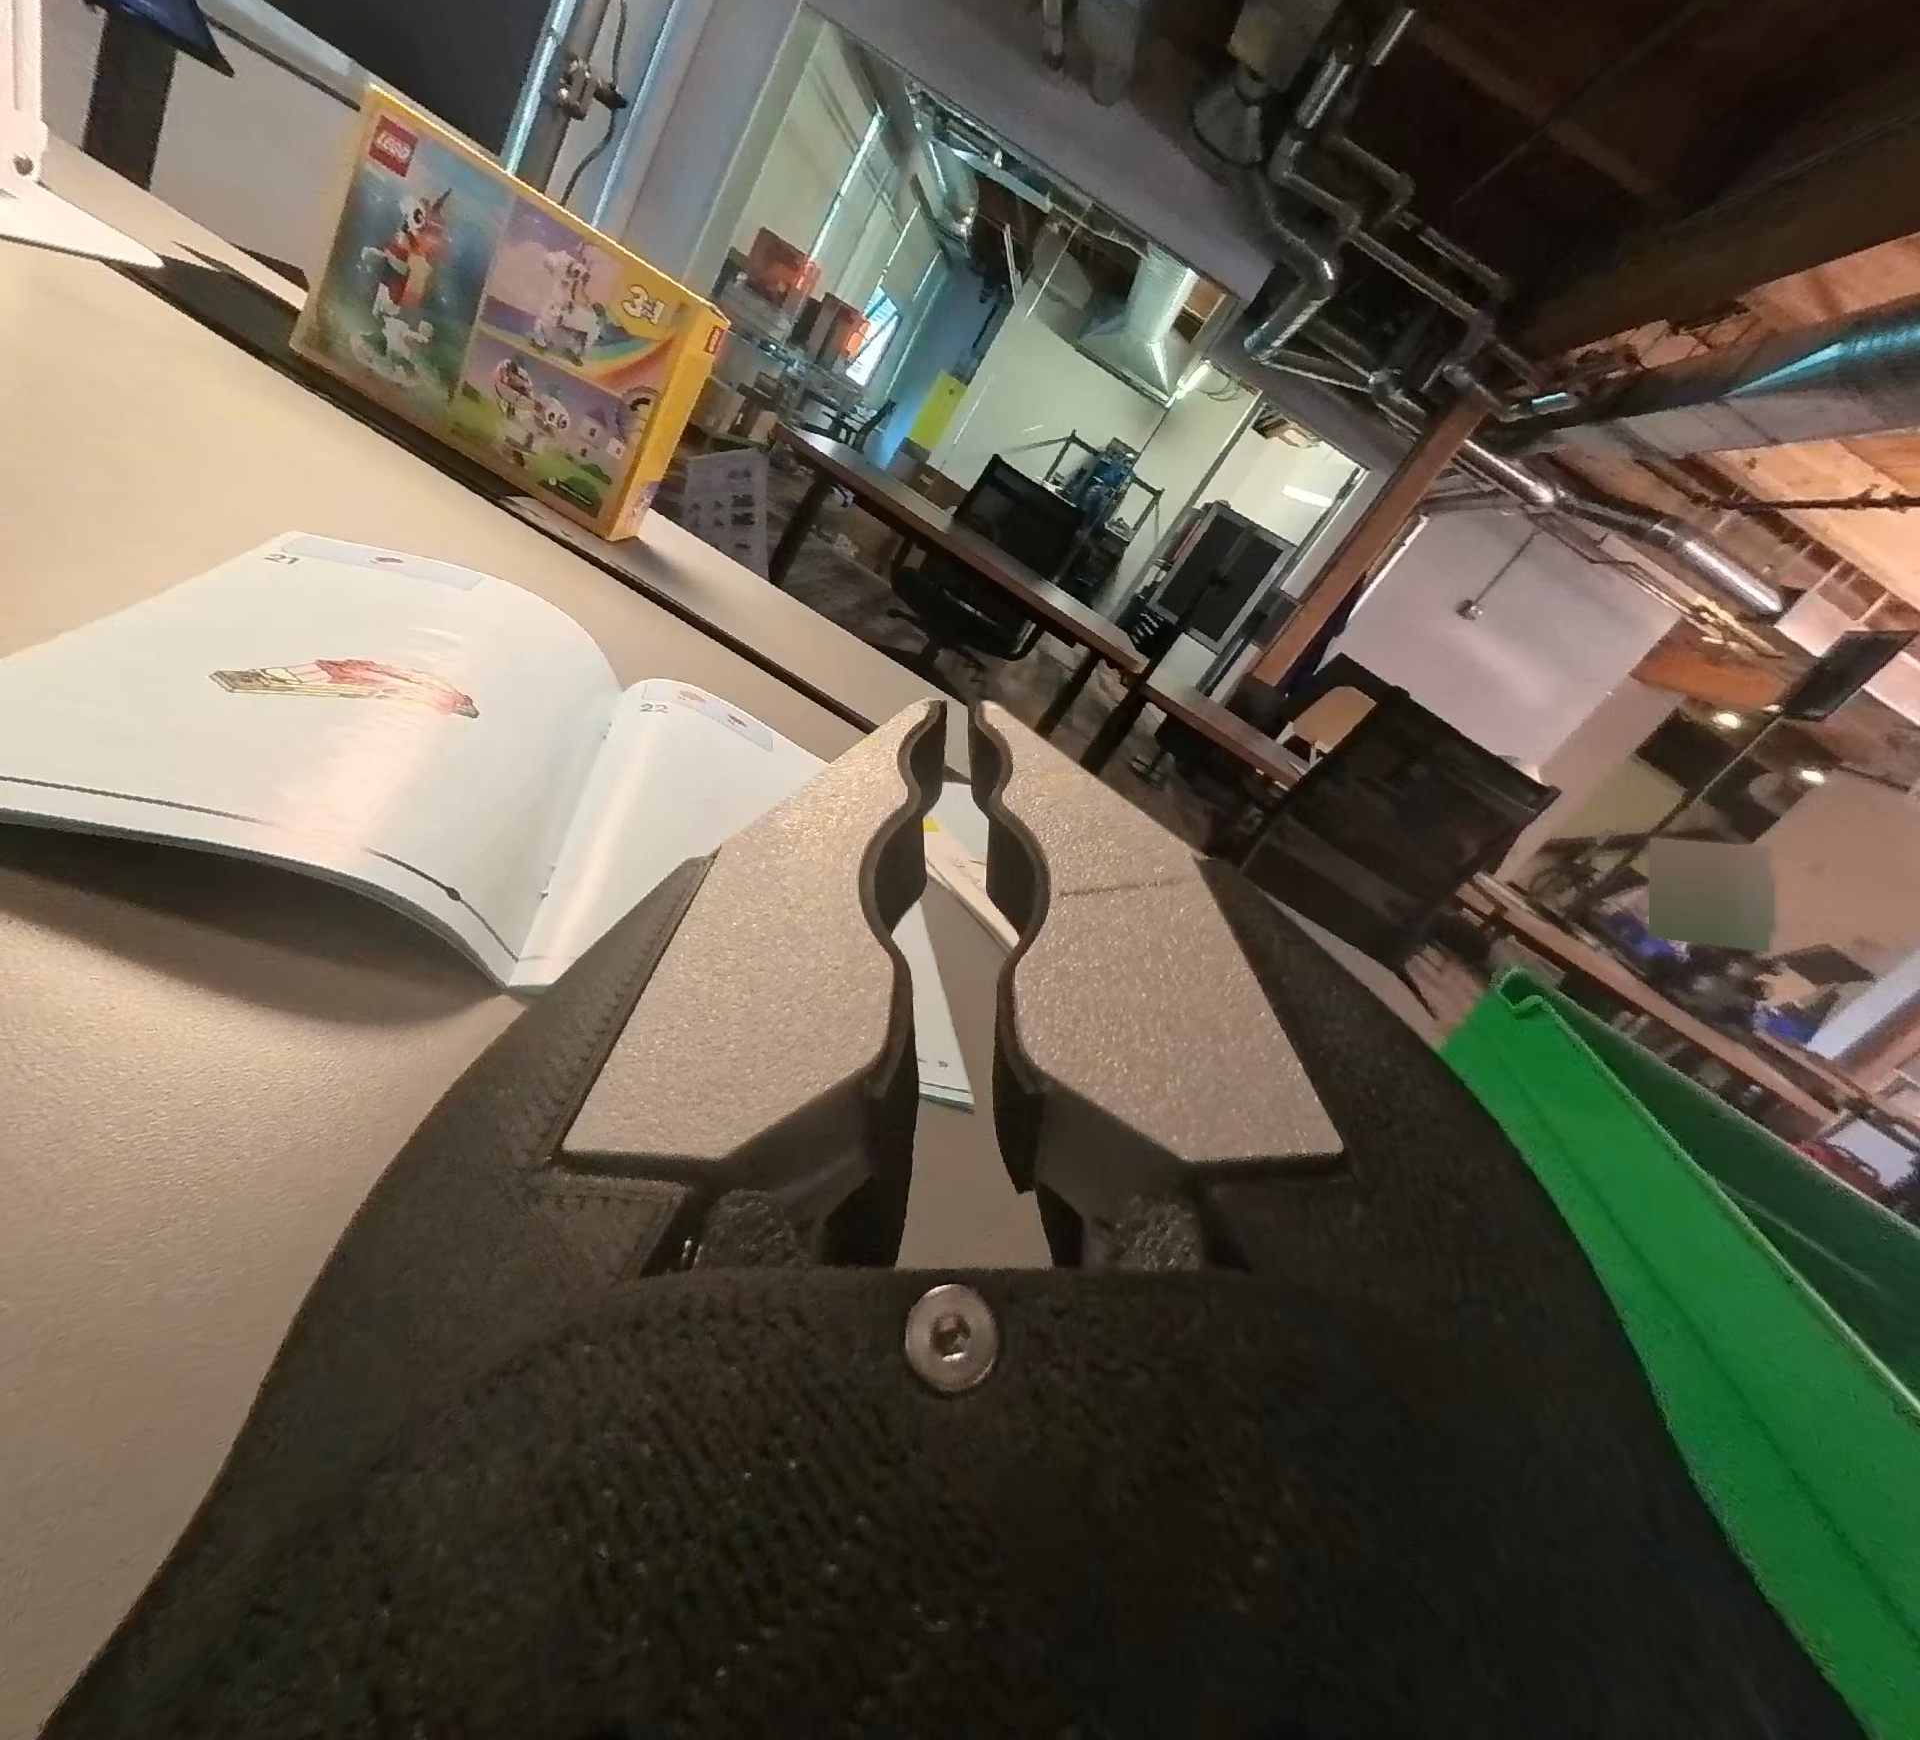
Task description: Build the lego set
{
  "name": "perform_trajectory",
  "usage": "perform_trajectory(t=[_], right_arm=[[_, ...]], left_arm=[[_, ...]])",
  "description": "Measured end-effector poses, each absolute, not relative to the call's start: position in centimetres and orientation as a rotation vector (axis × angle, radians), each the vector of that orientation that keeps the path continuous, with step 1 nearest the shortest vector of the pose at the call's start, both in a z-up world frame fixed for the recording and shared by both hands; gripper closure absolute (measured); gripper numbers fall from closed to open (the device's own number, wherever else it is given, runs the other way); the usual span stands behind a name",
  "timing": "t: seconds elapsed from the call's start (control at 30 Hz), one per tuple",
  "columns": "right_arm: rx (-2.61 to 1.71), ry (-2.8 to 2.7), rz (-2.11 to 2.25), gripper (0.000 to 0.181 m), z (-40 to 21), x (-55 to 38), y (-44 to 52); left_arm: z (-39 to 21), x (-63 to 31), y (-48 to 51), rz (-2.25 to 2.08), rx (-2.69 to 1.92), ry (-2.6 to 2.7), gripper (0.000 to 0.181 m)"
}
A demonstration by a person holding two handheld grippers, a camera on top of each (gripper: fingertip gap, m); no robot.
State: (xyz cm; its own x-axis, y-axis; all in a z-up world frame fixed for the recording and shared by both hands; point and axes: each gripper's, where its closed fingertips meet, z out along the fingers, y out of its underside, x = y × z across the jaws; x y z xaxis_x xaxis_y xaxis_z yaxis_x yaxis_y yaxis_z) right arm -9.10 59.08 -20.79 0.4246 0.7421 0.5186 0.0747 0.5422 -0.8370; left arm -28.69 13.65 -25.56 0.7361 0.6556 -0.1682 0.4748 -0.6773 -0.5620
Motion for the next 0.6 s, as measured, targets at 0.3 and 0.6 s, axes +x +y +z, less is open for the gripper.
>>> perform_trajectory(t=[0.3,0.6], right_arm=[[-0.943,-1.054,0.535,0.179,-20.7,-9.1,59.4],[-0.928,-1.076,0.534,0.179,-20.8,-9.3,59.0]], left_arm=[[-28.7,-27.5,12.3,0.419,-2.713,-0.839,0.159],[-30.6,-27.8,11.4,0.439,-2.944,-0.694,0.155]])
